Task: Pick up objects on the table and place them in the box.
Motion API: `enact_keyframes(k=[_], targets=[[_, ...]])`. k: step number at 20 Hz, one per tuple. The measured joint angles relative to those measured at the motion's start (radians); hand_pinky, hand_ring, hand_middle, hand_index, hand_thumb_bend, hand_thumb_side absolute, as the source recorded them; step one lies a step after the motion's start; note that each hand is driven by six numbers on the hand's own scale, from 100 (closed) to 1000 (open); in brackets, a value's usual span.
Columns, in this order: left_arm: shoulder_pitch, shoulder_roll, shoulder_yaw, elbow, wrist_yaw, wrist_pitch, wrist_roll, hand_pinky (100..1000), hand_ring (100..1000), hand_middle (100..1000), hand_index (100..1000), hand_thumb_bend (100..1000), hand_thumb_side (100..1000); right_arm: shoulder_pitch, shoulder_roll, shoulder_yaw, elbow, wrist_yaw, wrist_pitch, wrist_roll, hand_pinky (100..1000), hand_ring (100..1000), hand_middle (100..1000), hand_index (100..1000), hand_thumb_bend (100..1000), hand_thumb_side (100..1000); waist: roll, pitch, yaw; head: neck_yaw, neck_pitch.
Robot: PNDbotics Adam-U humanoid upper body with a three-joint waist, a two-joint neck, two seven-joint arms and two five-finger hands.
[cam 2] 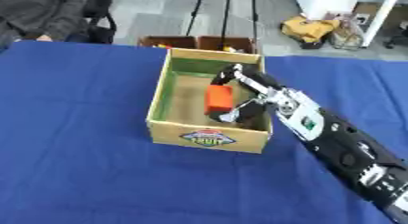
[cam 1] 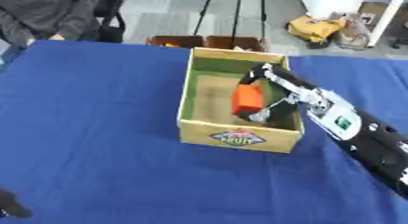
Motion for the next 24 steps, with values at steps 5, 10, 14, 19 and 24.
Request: enact_keyframes(k=[5,10,14,19,24], targets=[[0.000,0.000,0.000,0.000,-0.001,0.002,-0.001,642,566,488,676,267,1000,0.001,0.002,0.000,-0.002,0.006,-0.011,0.011,844,837,743,820,497,583,-0.003,0.000,-0.009,0.001,0.000],[0.000,-0.002,0.000,0.000,-0.001,0.004,0.000,642,566,488,676,273,1000,0.009,0.002,0.000,-0.026,0.005,-0.015,0.014,866,852,772,841,560,601,-0.004,-0.004,-0.025,0.007,0.000],[0.001,-0.003,0.000,0.000,-0.001,0.008,0.002,641,565,487,675,279,1000,0.019,-0.008,-0.003,-0.073,-0.010,-0.015,0.014,855,842,751,836,525,554,-0.007,-0.015,-0.045,0.018,0.000],[0.016,-0.002,0.002,0.003,-0.001,0.012,0.006,640,564,487,674,285,1000,0.045,-0.053,-0.015,-0.183,-0.071,-0.013,0.000,833,821,713,821,444,464,-0.009,-0.034,-0.090,0.041,0.001],[0.036,0.002,0.015,0.005,-0.005,0.013,0.016,640,564,487,674,290,1000,0.085,-0.093,-0.042,-0.319,-0.154,0.007,-0.048,819,809,687,804,392,407,-0.009,-0.048,-0.155,0.074,0.001]])
